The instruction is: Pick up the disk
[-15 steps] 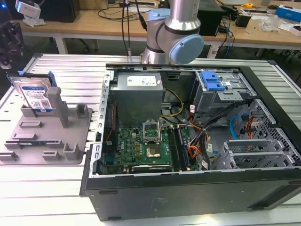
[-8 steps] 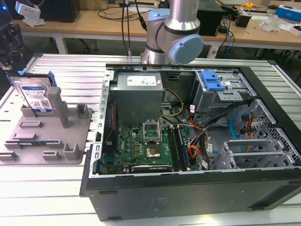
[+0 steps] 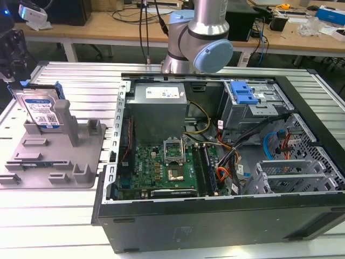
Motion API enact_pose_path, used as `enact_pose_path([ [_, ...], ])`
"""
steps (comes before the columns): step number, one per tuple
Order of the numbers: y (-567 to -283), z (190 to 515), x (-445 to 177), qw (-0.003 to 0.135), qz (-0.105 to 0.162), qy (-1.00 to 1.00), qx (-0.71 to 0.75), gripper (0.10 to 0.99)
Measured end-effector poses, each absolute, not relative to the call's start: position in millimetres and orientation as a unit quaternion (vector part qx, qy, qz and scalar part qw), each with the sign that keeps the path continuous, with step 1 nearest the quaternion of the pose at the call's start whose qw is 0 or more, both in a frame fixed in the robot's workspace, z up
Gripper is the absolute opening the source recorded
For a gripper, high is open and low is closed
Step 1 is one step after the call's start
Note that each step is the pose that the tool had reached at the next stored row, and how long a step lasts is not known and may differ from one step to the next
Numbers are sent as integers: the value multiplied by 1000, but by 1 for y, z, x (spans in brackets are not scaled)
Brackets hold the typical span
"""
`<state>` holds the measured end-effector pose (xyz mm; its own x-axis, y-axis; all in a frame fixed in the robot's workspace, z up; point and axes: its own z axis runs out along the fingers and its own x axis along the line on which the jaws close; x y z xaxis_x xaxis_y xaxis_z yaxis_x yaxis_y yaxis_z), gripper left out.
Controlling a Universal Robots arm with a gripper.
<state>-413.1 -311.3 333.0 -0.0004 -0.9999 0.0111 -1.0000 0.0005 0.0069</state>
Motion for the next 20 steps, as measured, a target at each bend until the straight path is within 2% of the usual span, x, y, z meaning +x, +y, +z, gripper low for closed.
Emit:
enact_pose_path([
  [20, -309, 315, -415, 7, 2, -707, 707, 482],
])
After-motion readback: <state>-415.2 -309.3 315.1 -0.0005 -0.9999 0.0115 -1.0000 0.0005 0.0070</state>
